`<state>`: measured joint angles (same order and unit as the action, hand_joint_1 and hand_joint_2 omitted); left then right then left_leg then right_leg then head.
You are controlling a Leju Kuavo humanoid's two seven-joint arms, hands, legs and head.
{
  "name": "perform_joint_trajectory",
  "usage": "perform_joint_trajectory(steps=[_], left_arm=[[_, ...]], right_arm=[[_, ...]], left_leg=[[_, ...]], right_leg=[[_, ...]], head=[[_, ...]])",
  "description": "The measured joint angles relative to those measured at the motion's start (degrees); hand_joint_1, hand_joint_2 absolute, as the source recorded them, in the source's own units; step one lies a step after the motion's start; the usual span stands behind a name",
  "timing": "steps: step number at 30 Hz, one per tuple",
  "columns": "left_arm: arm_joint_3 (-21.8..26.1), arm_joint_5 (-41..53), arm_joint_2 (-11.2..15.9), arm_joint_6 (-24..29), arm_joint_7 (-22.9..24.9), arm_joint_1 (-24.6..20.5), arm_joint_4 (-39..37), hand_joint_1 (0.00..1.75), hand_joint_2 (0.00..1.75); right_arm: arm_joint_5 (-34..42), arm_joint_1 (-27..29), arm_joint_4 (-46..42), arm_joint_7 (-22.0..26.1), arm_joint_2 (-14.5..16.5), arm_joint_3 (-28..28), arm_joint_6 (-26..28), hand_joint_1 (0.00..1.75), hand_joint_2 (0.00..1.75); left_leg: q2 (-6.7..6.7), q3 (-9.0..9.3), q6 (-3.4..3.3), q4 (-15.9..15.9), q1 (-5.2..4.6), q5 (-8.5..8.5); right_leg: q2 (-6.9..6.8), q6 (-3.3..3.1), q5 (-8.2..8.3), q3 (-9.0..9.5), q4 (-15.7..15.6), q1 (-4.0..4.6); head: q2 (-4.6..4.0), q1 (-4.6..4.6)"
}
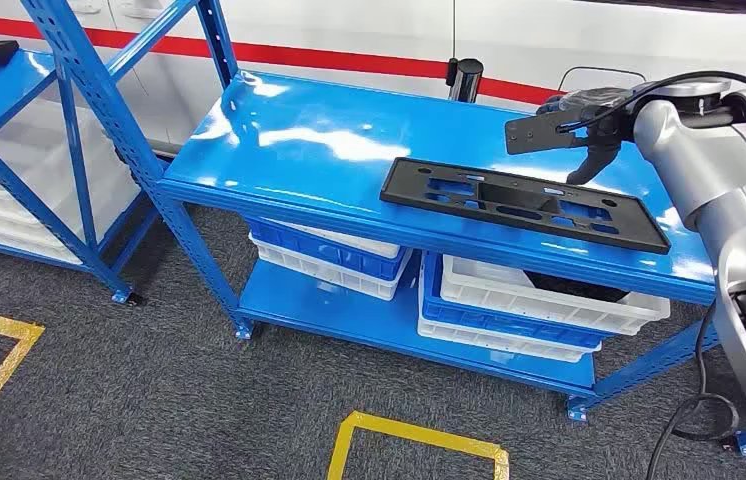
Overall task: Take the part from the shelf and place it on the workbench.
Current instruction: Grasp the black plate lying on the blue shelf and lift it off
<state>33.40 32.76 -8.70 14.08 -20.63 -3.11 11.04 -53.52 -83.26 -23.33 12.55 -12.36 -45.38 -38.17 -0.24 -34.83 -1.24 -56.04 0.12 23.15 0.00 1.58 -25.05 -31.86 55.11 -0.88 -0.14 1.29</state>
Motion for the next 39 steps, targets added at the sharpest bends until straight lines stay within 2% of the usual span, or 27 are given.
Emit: perform_joint_trajectory(steps=[9,15,22,33,39], left_arm=[[0.7,0.1,0.1,-0.1,0.2,0.0,0.0,0.0,0.0],[1.1,0.1,0.0,-0.1,0.2,-0.1,0.0,0.0,0.0],[1.7,0.2,0.0,0.1,0.5,-0.3,0.0,0.0,0.0],[1.9,0.3,0.0,0.1,0.6,-0.5,0.0,0.0,0.0],[2.0,1.4,0.0,-0.1,0.5,-0.7,0.0,0.0,0.0]], right_arm=[[5.3,-0.8,-0.9,2.6,-0.8,-3.0,-7.9,0.0,1.75],[10.2,-1.3,-3.6,1.5,-2.0,-5.9,-10.9,0.0,1.75],[13.6,-1.3,-5.7,0.3,-3.1,-9.8,-11.2,0.0,1.75],[16.4,-1.1,-7.3,-0.3,-4.6,-13.0,-11.3,0.0,1.75],[22.8,0.4,-8.8,-1.8,-6.6,-18.0,-7.8,0.0,1.75]], left_leg=[[0.01,0.0,0.0,0.0,0.0,0.0],[0.0,0.0,0.0,0.0,0.0,0.0],[0.01,0.01,0.0,0.0,0.0,0.0],[0.0,0.0,0.0,0.0,0.0,0.0],[0.0,0.01,0.0,0.0,0.0,0.0]], right_leg=[[0.0,0.0,0.0,0.0,0.0,0.0],[0.0,0.0,0.0,0.0,0.0,0.0],[0.0,0.0,0.0,0.0,0.0,0.0],[0.0,0.0,0.0,0.0,0.0,0.0],[0.0,0.0,0.0,0.01,0.0,0.0]], head=[[0.0,-0.01],[0.01,-0.01],[0.0,-0.01],[-0.01,-0.01],[-0.01,-0.02]])
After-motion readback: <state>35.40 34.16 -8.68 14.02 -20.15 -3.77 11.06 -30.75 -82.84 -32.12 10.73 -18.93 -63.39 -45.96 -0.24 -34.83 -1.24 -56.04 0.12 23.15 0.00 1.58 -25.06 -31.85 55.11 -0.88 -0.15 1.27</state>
